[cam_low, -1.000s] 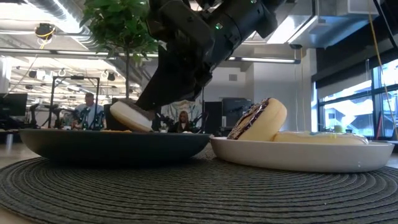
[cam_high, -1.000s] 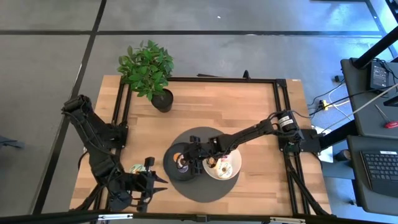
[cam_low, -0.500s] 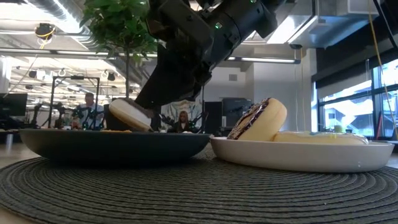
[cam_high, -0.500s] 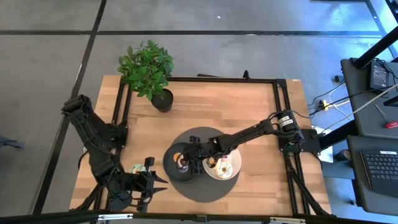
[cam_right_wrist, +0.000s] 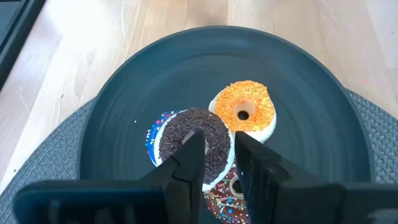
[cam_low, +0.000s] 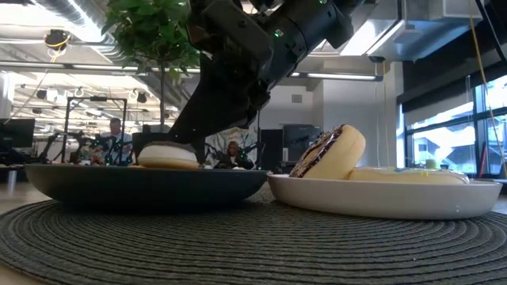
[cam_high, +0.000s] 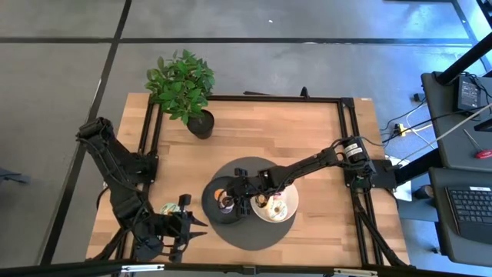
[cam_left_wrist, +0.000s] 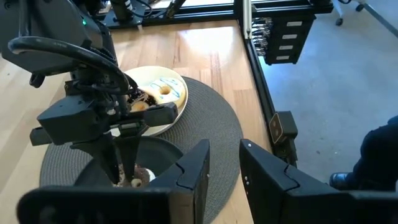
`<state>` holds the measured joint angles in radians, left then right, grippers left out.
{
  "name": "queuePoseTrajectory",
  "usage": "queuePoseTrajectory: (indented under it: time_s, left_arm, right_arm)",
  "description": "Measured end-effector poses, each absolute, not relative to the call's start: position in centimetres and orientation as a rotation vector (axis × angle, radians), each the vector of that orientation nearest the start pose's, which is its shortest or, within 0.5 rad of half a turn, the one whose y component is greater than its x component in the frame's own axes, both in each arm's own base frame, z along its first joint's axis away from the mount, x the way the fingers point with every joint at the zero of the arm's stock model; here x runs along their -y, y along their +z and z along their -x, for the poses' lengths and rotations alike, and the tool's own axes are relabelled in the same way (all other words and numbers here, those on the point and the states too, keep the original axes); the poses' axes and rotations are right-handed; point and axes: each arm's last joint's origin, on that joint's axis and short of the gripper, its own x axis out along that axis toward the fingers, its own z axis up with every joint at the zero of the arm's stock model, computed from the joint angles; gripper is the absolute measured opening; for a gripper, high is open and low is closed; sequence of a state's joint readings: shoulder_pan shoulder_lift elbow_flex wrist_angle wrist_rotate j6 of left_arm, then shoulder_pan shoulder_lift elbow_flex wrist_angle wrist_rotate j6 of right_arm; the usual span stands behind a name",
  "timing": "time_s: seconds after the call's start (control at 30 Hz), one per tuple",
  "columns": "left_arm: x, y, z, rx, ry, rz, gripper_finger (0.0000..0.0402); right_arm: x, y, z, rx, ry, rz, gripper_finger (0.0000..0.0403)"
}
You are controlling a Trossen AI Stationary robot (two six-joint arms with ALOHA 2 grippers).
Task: Pick & Place donuts
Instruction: Put the large blue donut onto the white plate
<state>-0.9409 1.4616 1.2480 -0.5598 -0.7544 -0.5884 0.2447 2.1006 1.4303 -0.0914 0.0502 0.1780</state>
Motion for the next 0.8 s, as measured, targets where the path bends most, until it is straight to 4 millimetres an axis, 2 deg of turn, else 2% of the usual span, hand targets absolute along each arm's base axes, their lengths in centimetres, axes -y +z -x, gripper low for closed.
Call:
queuePoseTrajectory:
  time_s: [0.23,0.37,0.53,0.8]
  left_arm:
    - [23.6,31.1,-19.7,-0.534,-0.021,-0.006,0.0083]
    - [23.6,31.1,-19.7,-0.534,-0.021,-0.006,0.0083]
    - [23.8,31.0,-19.7,-0.559,-0.06,0.007,0.0086]
    - [24.3,31.6,-20.0,-0.514,-0.098,0.081,0.0082]
  right_arm:
    - [-10.8,16.4,-43.9,-0.758,0.118,-0.058,0.0092]
    - [-10.9,19.7,-43.2,-0.69,0.132,-0.068,0.0092]
    - [-13.1,23.2,-39.7,-0.805,0.246,-0.109,0.0092]
    - [-19.5,26.4,-33.0,-0.885,0.325,-0.027,0.0092]
